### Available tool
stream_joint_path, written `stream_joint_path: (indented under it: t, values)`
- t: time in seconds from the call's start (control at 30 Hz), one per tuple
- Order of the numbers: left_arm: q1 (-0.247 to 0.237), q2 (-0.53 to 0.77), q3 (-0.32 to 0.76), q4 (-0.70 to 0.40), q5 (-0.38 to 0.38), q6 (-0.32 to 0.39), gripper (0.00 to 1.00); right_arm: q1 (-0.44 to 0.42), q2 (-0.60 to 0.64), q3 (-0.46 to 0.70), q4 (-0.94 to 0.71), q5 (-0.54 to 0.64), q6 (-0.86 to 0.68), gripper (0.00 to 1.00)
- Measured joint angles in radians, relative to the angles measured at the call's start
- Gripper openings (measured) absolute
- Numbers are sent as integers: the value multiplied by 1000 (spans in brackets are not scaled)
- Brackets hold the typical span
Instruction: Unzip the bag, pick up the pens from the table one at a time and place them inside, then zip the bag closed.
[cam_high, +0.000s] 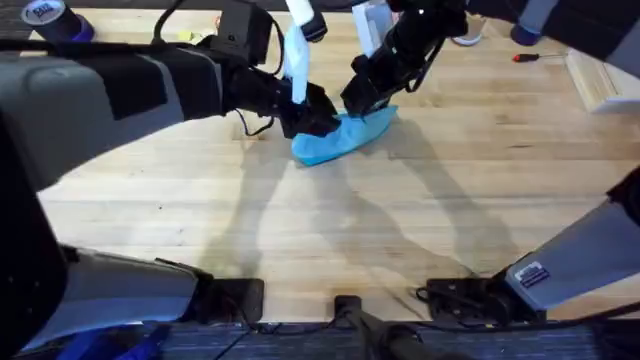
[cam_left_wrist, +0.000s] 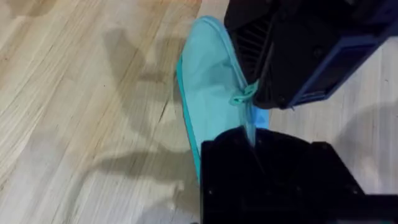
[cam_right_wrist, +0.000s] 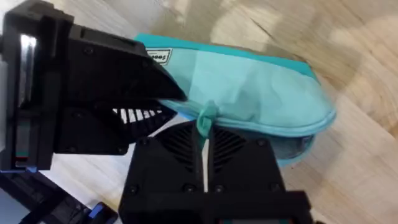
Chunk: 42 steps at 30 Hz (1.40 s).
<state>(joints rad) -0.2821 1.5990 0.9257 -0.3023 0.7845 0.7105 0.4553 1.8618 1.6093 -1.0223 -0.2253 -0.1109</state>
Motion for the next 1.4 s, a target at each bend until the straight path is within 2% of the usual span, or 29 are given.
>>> stream_joint_path:
  t: [0.3,0.4,0.77,1.1,1.23,1.4]
  values:
    - [-1,0,0,1,0,0,44,-33,0,0,-6,-27,0,35]
    - [-4,0,0,4,0,0,44,-66,0,5,-17,-58,4,34]
    - [-3,0,1,7,3,0,44,-227,0,16,-27,-59,6,34]
    - [-8,0,5,18,7,0,44,-308,5,16,15,-56,-18,34]
    - [-8,0,5,15,7,0,44,-352,37,20,49,-37,-32,34]
    - [-8,0,5,15,6,0,44,-420,135,33,57,-22,-38,34]
